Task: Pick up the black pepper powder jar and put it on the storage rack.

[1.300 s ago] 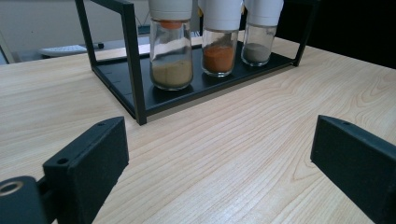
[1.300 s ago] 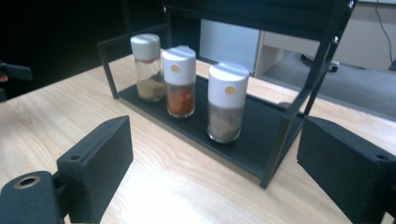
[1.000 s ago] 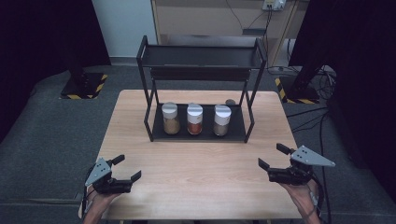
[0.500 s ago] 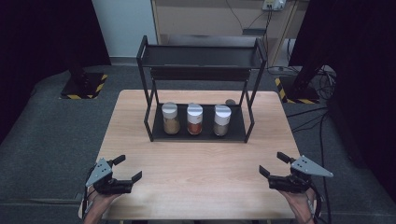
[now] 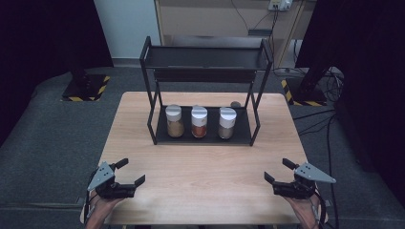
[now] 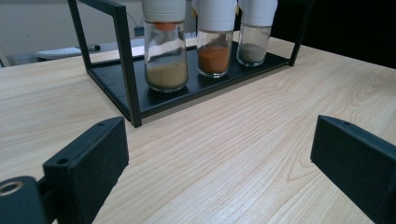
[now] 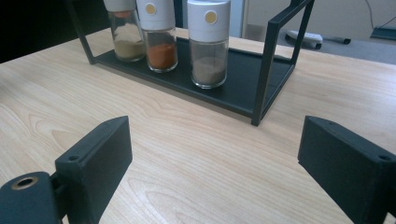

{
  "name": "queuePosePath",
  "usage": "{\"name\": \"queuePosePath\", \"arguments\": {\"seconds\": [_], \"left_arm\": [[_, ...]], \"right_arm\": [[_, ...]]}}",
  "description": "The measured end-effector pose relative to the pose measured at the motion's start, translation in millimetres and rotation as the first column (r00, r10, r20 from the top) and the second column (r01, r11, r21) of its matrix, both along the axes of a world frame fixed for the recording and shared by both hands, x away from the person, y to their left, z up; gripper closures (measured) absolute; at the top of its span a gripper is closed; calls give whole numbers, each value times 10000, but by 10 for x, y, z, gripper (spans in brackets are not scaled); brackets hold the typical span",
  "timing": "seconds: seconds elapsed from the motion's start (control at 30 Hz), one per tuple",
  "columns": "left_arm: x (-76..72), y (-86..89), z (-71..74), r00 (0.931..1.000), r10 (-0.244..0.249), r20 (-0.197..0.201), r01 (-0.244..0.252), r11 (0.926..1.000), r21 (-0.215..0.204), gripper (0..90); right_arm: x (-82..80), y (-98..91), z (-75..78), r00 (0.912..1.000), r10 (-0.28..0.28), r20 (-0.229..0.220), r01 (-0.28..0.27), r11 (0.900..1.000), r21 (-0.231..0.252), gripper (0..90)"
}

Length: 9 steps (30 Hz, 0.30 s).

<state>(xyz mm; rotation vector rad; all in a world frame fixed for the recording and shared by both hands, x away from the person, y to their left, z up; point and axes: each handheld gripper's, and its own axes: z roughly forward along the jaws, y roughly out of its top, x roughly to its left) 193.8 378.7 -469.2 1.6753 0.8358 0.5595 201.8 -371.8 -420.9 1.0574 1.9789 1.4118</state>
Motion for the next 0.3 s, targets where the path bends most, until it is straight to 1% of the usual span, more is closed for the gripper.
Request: {"name": "queuePosePath", "arguments": {"seconds": [0.3], "left_arm": [[6, -4, -1, 10000, -10, -12, 10, 10000, 8, 35]], "right_arm": [[23, -7, -19, 9999, 49, -94, -48, 10000, 6, 98]]}}
